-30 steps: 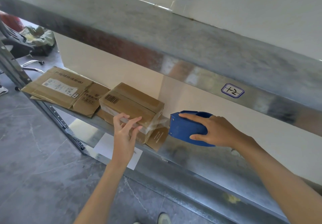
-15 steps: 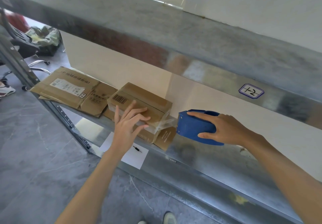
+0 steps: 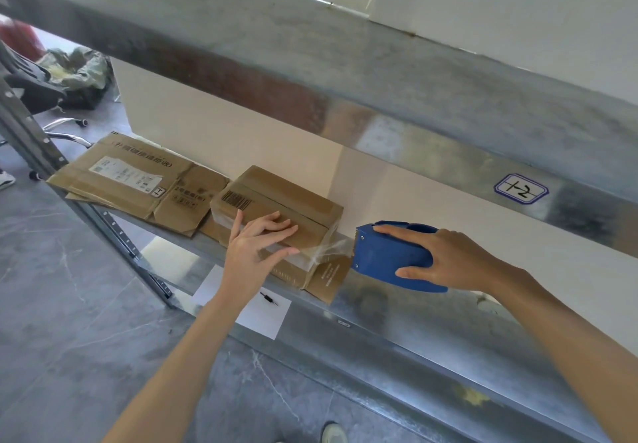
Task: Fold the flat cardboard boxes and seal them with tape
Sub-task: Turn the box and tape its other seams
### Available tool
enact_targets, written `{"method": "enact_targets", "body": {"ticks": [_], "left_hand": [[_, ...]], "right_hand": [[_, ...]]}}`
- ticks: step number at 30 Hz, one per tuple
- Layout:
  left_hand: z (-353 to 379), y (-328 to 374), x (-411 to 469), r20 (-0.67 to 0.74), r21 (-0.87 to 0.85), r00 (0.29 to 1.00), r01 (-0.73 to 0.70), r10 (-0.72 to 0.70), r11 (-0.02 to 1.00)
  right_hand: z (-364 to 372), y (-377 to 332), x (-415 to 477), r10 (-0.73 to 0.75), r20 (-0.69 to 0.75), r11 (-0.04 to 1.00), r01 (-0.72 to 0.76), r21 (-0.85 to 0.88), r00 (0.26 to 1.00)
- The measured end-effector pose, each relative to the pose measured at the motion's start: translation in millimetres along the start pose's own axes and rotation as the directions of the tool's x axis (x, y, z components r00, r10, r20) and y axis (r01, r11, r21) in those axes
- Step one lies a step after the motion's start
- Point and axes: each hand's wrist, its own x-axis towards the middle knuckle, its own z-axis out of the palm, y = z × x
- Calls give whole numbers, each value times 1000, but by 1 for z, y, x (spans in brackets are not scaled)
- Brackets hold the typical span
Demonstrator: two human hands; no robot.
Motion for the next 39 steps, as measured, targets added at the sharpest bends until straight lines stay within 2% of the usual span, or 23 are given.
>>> {"method": "enact_targets", "body": {"ticks": [3, 8, 12, 15, 19, 26, 30, 34, 36, 39], "left_hand": [[-1, -12, 0, 14, -27, 999, -51, 52, 998], [0, -14, -4, 54, 78, 993, -110, 105, 991], [3, -11, -3, 17, 106, 995, -95, 94, 990], [-2, -10, -3, 59, 92, 994, -100, 94, 991], [-3, -2, -11, 78, 239, 991, -122, 107, 963], [35, 32, -28, -76, 389, 994, 107, -84, 915], [59, 42, -22, -180, 373, 971, 213, -154, 903], [63, 43, -27, -206, 274, 972, 165, -110, 948], [56, 41, -35, -178, 213, 981, 114, -76, 970], [40, 38, -43, -46, 115, 999, 30, -25, 993]], "right_hand": [[-1, 1, -1, 23, 24, 1000, -23, 14, 999], [-3, -1, -2, 15, 27, 1000, -15, -6, 1000], [-5, -3, -5, 27, 35, 1000, -27, 7, 999], [-8, -4, -8, 22, 30, 1000, -22, 2, 999], [-9, -6, -10, 4, 6, 1000, -4, -10, 1000], [-12, -8, -8, -1, -27, 998, -1, -56, 1000], [-17, -7, -11, -2, -39, 995, -2, -99, 999], [-22, -5, -21, -22, -39, 994, 18, -104, 999], [-23, -8, -25, -48, -30, 996, 45, -83, 998], [-24, -16, -27, -92, -7, 992, 91, -85, 996]]}}
